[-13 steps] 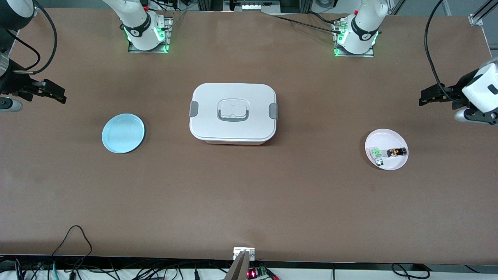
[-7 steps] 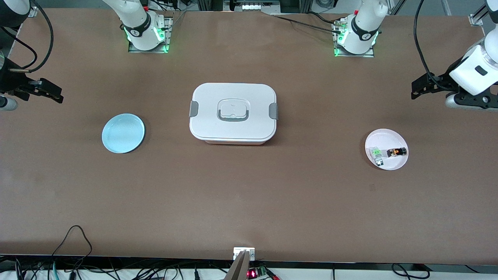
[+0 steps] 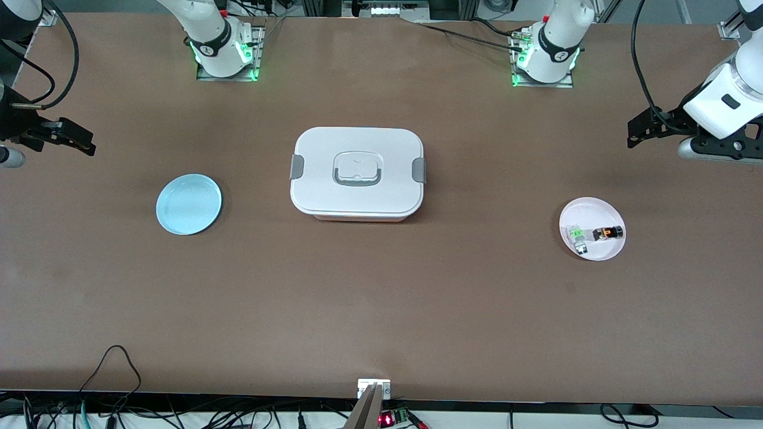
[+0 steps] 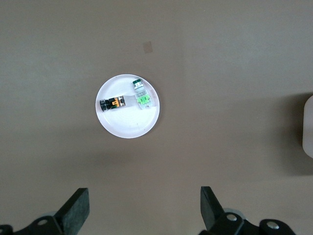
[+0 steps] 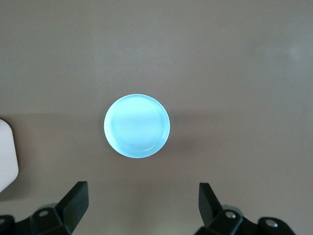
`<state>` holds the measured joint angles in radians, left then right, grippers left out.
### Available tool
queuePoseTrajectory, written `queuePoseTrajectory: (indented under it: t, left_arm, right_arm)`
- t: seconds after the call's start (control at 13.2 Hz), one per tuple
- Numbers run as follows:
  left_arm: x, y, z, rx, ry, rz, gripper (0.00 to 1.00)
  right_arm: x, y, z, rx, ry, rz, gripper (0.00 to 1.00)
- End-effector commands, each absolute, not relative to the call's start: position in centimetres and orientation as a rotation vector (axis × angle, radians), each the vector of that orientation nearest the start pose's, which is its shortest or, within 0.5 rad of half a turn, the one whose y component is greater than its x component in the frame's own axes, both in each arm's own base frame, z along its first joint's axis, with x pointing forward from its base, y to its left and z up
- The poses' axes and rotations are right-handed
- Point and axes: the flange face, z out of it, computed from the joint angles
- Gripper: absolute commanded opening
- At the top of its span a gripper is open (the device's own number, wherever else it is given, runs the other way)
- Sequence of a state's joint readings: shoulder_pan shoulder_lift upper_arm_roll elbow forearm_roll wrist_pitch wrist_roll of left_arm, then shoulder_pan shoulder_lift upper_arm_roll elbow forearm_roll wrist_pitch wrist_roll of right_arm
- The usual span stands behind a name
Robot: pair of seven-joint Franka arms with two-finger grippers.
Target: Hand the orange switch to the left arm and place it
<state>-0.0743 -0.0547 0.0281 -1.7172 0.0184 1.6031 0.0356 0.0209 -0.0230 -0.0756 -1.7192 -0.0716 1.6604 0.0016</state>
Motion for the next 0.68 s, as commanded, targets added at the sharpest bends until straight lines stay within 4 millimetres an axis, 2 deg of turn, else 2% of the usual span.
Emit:
queuePoseTrajectory:
  t: [0.0, 0.15, 0.61]
  left_arm:
    - [52.91, -2.13, 58.98, -3.101, 0.154, 0.067, 1.0]
    - [53.02, -1.44, 58.89, -3.113, 0.115, 0.069, 1.0]
    - [53.25, -1.98, 59.01, -3.113, 0.081, 0.078, 1.0]
  right_arm:
    - [53.99, -3.88, 58.23, -3.19, 0.077, 0.062, 1.0]
    - [53.99, -3.88, 58.23, -3.19, 0.077, 0.062, 1.0]
    - [54.02, -3.88, 58.26, -3.19, 0.077, 0.057, 1.0]
